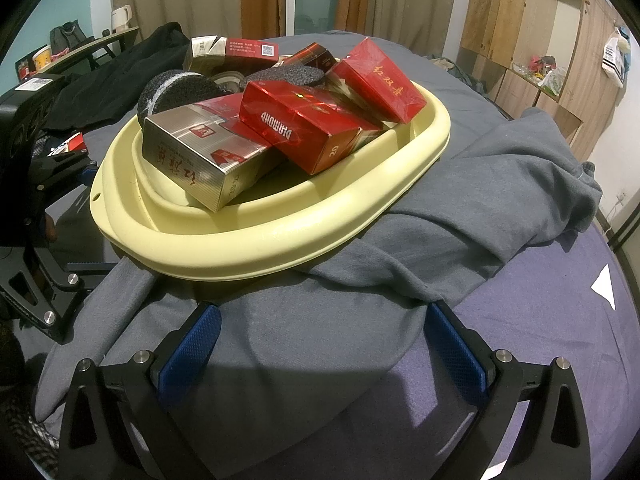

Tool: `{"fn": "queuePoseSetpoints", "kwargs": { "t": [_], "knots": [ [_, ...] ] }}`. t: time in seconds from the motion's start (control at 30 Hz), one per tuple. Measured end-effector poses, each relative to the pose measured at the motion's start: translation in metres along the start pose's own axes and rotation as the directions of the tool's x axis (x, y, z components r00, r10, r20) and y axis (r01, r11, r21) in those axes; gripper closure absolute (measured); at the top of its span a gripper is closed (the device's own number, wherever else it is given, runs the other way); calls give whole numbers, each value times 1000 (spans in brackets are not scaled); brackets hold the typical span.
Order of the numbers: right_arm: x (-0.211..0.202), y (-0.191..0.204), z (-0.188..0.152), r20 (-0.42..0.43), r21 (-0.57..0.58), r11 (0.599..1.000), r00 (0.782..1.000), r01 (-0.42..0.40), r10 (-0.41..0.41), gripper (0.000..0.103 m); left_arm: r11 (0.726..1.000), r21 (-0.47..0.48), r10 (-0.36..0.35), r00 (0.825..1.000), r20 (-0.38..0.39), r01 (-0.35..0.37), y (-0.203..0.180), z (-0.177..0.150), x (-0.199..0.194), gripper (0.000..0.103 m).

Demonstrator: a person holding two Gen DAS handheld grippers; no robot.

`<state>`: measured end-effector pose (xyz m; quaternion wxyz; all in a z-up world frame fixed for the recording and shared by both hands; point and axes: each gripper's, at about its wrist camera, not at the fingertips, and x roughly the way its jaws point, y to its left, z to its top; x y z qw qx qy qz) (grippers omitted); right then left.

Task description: Organize rigid objects

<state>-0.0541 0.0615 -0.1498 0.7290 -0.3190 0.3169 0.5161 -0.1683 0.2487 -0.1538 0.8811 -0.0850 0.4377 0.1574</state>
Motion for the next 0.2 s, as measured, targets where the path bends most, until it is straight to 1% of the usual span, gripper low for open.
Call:
{"fn": "queuePoseSetpoints", "kwargs": {
  "t": [0.2],
  "knots": [
    [0, 0, 0, 0, 0, 1000, 1000, 0, 0, 0, 1000, -1, -1, 1000, 0, 1, 0, 0, 0, 0]
  ]
}}
